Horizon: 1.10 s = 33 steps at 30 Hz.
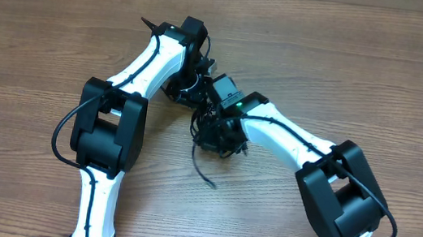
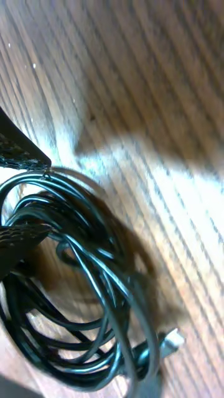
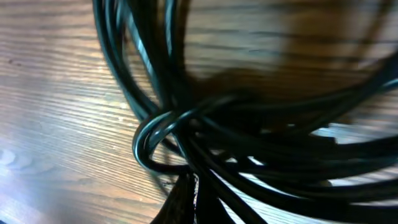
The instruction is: Untangle cables
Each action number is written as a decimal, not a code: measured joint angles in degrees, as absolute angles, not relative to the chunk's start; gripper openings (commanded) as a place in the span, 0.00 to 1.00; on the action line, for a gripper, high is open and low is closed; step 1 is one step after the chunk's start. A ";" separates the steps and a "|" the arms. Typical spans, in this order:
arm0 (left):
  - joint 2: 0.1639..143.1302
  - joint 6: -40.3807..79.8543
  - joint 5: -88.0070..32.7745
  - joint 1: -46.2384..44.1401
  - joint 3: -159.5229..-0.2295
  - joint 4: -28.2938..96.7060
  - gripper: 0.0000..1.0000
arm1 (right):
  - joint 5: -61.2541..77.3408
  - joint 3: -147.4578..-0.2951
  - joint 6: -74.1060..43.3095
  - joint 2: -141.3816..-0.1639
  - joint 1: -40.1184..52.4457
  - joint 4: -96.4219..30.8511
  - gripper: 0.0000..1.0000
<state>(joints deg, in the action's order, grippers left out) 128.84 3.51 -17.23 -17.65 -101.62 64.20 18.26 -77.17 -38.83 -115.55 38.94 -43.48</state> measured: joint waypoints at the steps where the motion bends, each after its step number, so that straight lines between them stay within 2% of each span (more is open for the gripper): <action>1: 128.84 3.73 -17.06 -17.65 -101.62 64.18 0.28 | 18.37 -77.17 -38.83 -115.70 39.20 -42.98 0.04; 5: 128.84 4.38 -16.58 -17.65 -101.62 64.03 0.25 | 19.55 -77.28 -38.98 -115.90 39.22 -43.57 0.05; 8: 128.84 4.38 -16.38 -17.65 -101.62 64.03 0.25 | 20.71 -79.70 -38.35 -115.90 38.24 -49.91 0.06; 11: 128.84 4.38 -16.23 -17.65 -101.62 64.05 0.25 | 21.17 -86.46 -36.67 -115.48 36.16 -56.86 0.07; 13: 128.84 4.38 -16.23 -17.65 -101.62 63.99 0.27 | 21.21 -90.37 -35.97 -114.10 34.92 -57.19 0.08; 19: 128.84 4.40 -16.21 -17.65 -101.62 63.66 0.28 | 17.96 -90.45 -38.57 -111.70 34.74 -51.42 0.23; 24: 128.84 4.40 -16.21 -17.65 -101.62 63.64 0.28 | 16.23 -81.65 -45.56 -111.72 35.29 -43.24 0.27; 33: 128.84 4.56 -16.23 -17.65 -101.62 63.59 0.19 | 16.27 -70.67 -55.99 -111.74 35.77 -30.35 0.28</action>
<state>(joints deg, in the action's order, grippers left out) 128.84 4.56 -16.23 -17.65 -101.62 63.59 16.27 -70.67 -55.99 -111.74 35.77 -30.35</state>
